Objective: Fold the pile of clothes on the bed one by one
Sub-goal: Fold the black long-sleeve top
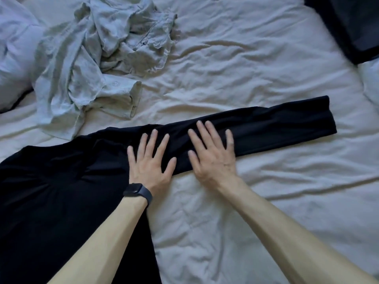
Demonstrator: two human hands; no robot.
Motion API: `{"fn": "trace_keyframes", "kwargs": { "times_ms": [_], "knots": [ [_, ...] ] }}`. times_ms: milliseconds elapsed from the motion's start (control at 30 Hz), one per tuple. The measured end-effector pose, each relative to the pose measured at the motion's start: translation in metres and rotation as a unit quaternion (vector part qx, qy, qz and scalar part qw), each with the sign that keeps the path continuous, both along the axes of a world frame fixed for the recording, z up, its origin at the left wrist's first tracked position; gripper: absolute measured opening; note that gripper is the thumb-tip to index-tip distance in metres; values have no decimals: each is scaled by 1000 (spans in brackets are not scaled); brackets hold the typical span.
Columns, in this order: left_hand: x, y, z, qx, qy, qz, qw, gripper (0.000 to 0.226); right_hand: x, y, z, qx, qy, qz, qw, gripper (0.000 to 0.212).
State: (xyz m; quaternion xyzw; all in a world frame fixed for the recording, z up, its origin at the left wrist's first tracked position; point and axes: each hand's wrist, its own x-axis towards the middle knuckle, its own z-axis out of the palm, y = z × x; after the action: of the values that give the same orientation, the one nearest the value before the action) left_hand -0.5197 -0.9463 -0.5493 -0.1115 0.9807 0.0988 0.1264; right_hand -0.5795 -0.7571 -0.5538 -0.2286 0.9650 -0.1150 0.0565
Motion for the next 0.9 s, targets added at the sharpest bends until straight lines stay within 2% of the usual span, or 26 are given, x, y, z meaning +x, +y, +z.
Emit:
{"fn": "trace_keyframes", "kwargs": {
  "times_ms": [67,100,200,300,400,433,500,567,600,733,833,900],
  "knots": [
    [-4,-2,-7,-4,-85,33,996,83,-3,18,-11,52,-43,12,998,60],
    [-7,-4,-8,-6,-113,45,993,89,-11,39,-13,71,-59,-17,996,62],
    [-15,-4,-4,-14,-156,50,986,98,-42,122,-8,127,-84,-176,973,66],
    [-20,8,4,-14,-145,56,988,98,-63,184,4,121,-70,-288,948,65],
    [-37,47,8,24,-80,6,997,82,-71,197,8,53,-37,-358,931,64],
    [-45,67,7,34,-64,-27,997,76,-69,190,10,36,-9,-338,940,64],
    [-59,111,0,42,-41,-88,994,71,-56,164,7,28,36,-214,976,62],
    [-70,147,-6,42,-32,-106,993,74,-43,144,-3,55,19,-95,994,63],
    [-75,157,-8,37,-39,-102,993,79,-45,148,-8,71,1,-86,994,64],
    [-86,151,-8,-2,-100,-99,990,100,-74,220,-11,112,-55,-220,968,72],
    [-92,147,-6,-10,-125,-104,987,105,-78,238,-6,119,-64,-227,964,70],
    [-91,150,-3,-14,-121,-105,987,104,-71,227,-3,81,-56,-256,962,68]
  ]
}}
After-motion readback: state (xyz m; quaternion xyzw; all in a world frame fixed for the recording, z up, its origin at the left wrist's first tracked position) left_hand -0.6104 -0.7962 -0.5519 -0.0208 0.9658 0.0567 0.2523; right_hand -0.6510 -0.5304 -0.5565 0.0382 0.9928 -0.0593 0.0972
